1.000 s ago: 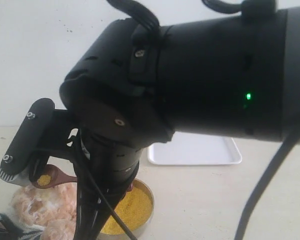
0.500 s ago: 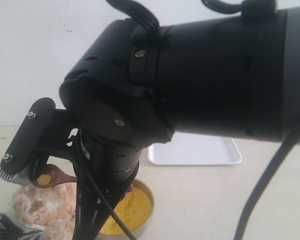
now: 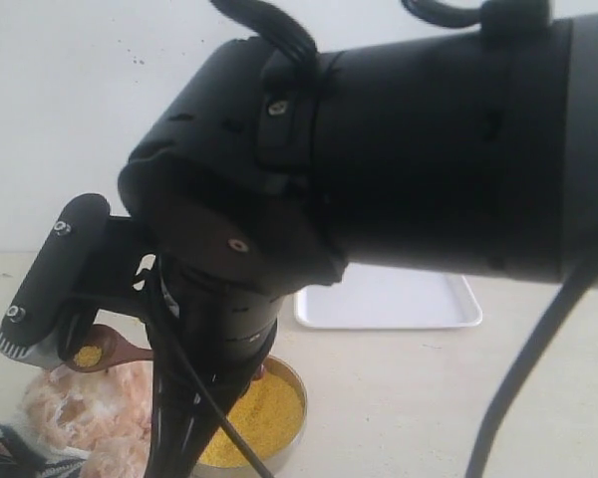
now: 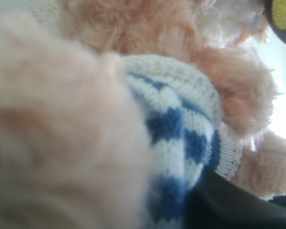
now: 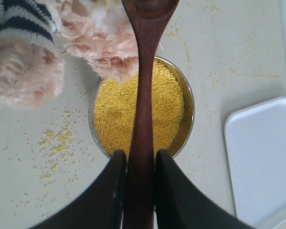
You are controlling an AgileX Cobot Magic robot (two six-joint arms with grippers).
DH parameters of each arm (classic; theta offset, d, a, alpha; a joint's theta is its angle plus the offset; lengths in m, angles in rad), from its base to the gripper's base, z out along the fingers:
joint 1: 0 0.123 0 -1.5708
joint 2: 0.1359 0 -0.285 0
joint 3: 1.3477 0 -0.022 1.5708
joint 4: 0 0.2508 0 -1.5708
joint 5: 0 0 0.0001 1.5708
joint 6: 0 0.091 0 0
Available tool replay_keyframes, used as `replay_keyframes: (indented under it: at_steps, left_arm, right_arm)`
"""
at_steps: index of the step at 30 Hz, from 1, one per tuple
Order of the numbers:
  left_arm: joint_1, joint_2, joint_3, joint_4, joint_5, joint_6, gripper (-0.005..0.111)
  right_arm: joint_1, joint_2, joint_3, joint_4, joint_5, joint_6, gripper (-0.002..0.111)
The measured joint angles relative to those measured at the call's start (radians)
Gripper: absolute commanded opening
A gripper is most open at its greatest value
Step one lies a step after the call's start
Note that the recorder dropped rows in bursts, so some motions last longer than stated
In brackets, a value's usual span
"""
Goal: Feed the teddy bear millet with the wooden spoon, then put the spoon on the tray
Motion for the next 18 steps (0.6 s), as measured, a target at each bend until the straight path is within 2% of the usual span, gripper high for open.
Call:
replay_keyframes:
  at_steps: [5, 18]
  left_arm:
    - [0.0, 0.0, 0.0, 0.0, 0.0, 0.0, 0.004]
    - [0.0, 0.0, 0.0, 0.0, 0.0, 0.0, 0.004]
  right_arm:
    - [0.004, 0.0, 0.0, -0.032, 0.0, 0.008, 0.0]
    - [0.091, 0.0, 0.0, -0.194, 0.0, 0.089, 0.0]
